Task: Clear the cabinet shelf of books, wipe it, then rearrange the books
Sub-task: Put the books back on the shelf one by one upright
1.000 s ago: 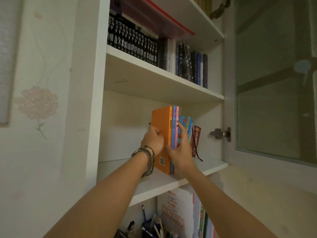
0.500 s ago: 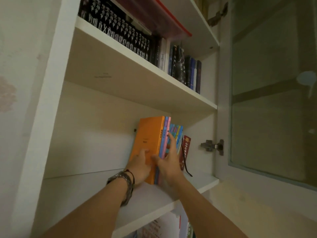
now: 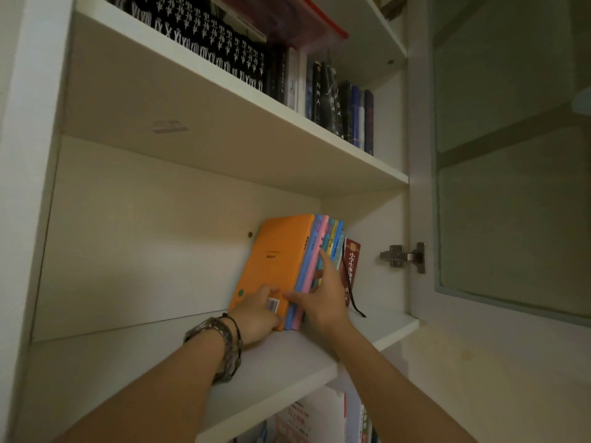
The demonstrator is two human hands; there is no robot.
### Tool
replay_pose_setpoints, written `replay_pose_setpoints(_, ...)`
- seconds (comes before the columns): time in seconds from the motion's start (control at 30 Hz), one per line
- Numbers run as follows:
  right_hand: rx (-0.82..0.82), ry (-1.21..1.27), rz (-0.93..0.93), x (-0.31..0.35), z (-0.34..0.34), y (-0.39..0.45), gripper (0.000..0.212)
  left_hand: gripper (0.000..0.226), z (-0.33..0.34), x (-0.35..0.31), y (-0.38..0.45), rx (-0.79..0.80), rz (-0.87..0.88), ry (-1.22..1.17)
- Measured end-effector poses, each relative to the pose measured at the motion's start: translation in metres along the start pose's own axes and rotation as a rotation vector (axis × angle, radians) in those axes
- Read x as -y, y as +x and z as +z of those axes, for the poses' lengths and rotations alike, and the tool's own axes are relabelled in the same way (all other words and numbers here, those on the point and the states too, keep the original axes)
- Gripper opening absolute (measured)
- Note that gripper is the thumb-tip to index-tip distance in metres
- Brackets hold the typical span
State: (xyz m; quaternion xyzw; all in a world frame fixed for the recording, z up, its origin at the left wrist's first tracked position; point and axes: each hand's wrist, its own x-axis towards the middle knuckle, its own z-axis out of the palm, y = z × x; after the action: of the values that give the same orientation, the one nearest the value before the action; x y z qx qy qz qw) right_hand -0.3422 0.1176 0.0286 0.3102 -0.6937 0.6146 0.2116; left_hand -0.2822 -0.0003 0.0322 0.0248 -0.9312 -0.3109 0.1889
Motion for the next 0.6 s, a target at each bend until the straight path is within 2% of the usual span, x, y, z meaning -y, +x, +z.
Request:
replay_pose_setpoints(0.13,0.038,-0.117,-0.030,-0.002,-0.013,-0.004,0.093,0.062,-0.002,-0.003,-0.004,0.022,-0.030,-0.013)
replay_pose_setpoints(0.27,0.037,-0.104,-0.003,-0.003,-0.018,-0.008,0.061,0.078,-0.002,-0.013,0.001,0.091,-0.110,0.043)
replay_pose_setpoints(0.37,0.008,-0.157,-0.028,-0.008,-0.017,-0.006,0.049,0.077,-0.006,-0.022,0.011,0.054,-0.160,0.055)
replay_pose_setpoints(0.6,-0.024,-0.134,-0.020,-0.011,-0.013,0.001,0.065,0.076,-0.015,-0.012,0.020,0.056,-0.184,-0.004)
